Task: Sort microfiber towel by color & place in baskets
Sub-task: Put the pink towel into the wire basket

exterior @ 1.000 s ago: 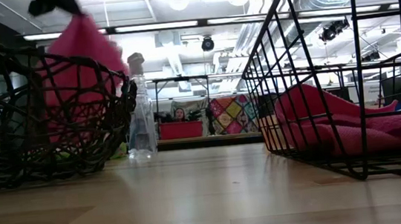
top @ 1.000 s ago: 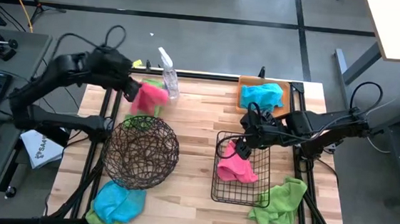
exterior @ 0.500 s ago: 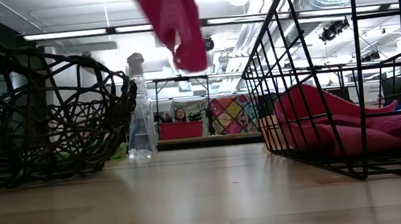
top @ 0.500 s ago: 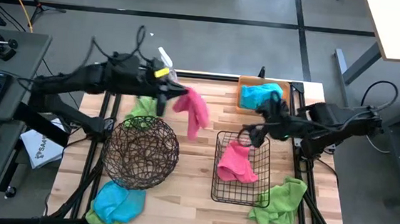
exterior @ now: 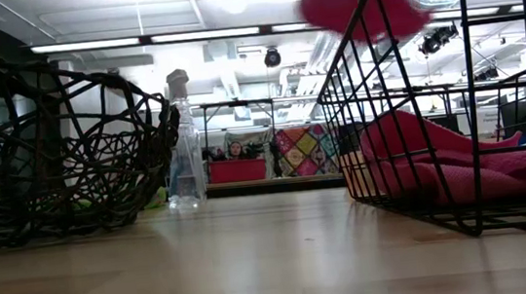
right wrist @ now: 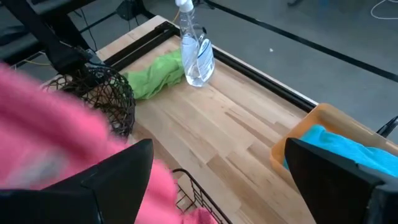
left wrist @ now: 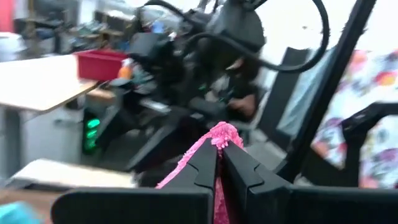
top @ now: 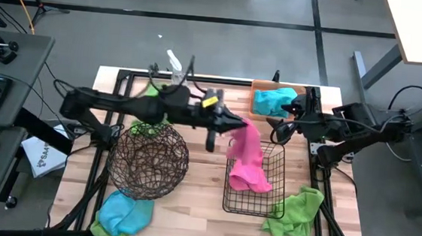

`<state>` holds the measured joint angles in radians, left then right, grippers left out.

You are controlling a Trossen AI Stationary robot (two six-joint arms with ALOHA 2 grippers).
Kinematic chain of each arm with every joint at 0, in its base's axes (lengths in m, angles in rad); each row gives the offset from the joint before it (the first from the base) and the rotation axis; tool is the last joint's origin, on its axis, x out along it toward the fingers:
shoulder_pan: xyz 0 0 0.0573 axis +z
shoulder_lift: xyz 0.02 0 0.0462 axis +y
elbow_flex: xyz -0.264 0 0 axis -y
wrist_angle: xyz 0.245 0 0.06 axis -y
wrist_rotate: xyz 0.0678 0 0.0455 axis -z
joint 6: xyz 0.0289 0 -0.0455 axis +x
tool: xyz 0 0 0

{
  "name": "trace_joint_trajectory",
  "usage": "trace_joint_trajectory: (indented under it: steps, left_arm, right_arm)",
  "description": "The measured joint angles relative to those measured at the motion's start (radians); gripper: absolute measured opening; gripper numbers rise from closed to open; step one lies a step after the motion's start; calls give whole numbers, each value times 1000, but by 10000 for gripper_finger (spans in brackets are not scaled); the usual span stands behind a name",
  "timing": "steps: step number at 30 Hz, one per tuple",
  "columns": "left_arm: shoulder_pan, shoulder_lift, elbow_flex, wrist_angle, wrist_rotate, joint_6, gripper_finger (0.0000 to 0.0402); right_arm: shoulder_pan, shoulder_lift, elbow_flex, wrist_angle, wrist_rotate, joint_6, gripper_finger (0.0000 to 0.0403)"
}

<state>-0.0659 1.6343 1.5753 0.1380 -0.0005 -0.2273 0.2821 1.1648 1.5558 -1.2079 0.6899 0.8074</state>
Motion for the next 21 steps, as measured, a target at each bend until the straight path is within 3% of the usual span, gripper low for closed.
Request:
trace_joint_trajectory:
  steps: [4,12,16,21]
  left_arm:
    - [-15,80,0,117,27,-7,0]
    - [-29,189,0,54,30,-162,11]
    - [-30,215,0,28,76,-183,58]
    - [-40,218,0,41,96,-149,156]
  right_arm:
    - [0,0,0,0,1,-2,360]
    - [0,0,0,-4,7,-4,360]
    - [0,0,0,-4,8,-4,360]
    - [0,0,0,-4,8,-4,360]
